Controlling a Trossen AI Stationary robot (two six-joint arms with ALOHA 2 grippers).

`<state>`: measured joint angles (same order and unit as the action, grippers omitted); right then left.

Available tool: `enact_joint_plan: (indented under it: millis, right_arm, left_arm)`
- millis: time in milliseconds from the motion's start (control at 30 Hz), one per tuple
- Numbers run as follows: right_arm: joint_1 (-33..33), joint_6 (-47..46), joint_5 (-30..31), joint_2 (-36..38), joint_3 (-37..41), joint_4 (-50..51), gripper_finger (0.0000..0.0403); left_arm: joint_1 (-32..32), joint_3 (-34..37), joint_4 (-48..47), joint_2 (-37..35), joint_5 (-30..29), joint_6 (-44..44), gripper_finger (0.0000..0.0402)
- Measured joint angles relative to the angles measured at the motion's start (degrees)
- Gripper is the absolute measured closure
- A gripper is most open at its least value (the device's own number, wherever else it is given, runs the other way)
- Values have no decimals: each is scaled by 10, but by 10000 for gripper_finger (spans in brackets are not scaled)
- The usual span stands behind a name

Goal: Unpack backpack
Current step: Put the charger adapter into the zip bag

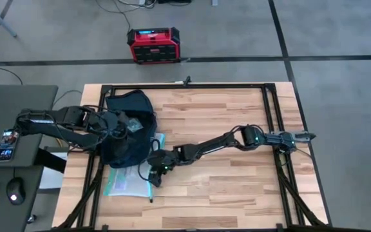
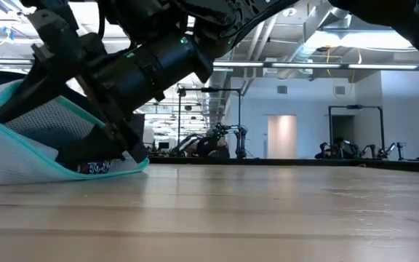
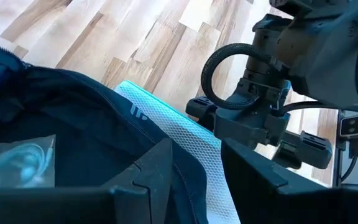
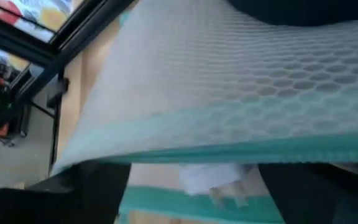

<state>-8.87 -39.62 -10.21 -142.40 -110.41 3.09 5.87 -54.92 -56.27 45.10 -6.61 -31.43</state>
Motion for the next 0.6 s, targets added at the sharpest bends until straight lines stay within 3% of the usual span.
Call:
enact_joint_plan:
  millis: [100,267,433,600]
  right_arm:
    - [0,23,-28,9,0,42,50]
    - [-14,100,-29,51,0,213,49]
    - [-39,170,27,102,0,366,57]
    - [-65,216,86,129,0,465,61]
  left_arm:
    - [0,0,2,0,0,5,276]
    - [2,0,4,0,13,36,276]
    - [30,0,17,20,67,41,277]
    - [115,0,55,113,95,3,277]
